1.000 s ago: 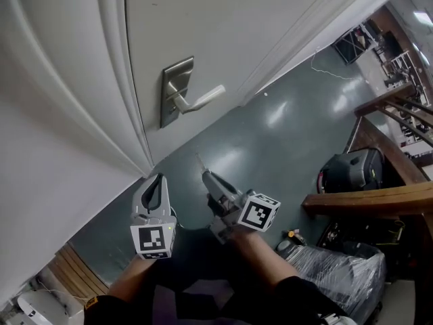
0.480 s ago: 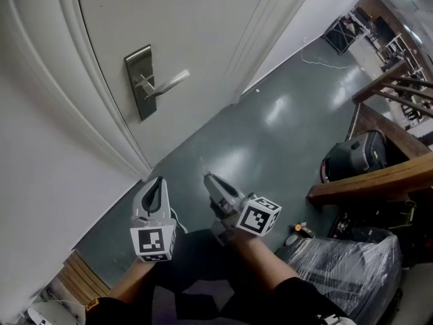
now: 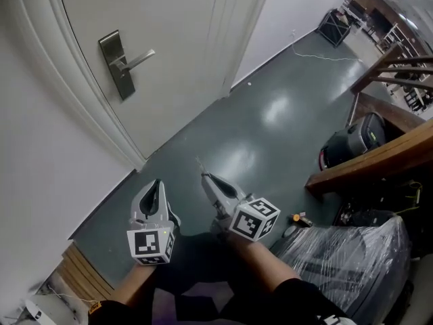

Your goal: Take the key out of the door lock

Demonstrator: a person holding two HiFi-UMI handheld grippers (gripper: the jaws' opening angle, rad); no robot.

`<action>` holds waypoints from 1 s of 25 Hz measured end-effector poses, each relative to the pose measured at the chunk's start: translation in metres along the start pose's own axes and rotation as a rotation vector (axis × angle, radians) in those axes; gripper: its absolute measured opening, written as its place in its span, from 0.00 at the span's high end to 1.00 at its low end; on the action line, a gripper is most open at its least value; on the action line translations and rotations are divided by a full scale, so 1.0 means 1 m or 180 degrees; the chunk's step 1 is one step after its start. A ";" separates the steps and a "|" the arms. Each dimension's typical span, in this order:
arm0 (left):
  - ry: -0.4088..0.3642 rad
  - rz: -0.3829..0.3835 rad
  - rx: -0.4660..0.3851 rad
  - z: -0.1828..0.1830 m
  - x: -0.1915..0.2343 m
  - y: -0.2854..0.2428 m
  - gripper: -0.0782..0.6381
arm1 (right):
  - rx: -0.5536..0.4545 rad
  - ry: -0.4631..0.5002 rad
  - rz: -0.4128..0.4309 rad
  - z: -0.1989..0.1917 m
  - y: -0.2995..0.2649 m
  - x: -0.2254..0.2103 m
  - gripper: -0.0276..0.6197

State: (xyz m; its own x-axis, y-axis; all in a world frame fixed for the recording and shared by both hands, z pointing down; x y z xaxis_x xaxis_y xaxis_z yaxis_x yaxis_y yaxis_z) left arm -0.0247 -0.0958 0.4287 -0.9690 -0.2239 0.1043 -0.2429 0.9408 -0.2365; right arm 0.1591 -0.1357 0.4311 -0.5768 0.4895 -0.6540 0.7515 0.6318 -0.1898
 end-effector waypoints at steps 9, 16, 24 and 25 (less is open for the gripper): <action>-0.0047 0.0273 0.0050 -0.015 -0.056 0.081 0.87 | 0.0079 0.0231 -0.0057 -0.037 0.080 0.013 0.93; -0.0074 0.0361 0.0070 -0.023 -0.059 0.114 0.87 | 0.0063 0.0529 -0.0103 -0.052 0.093 0.034 0.93; -0.0103 0.0434 0.0073 -0.030 -0.032 0.155 0.87 | 0.0103 0.0772 -0.0136 -0.083 0.084 0.076 0.93; -0.0108 0.0431 0.0072 -0.033 -0.027 0.162 0.87 | 0.0111 0.0788 -0.0153 -0.088 0.083 0.082 0.93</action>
State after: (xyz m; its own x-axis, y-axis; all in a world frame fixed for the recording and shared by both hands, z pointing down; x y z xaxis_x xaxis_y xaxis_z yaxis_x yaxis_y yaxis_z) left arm -0.0366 0.0709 0.4190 -0.9939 -0.1041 0.0375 -0.1103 0.9571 -0.2681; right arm 0.1457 0.0101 0.4260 -0.6697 0.5945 -0.4451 0.7295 0.6389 -0.2443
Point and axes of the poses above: the fingertips, and each gripper's own axes: y backward along the fingers, x to its left, z out of its top, the point moved 7 cm from there along y, backward along the fingers, and after that the axes turned 4 degrees about x, right-handed, at the moved point
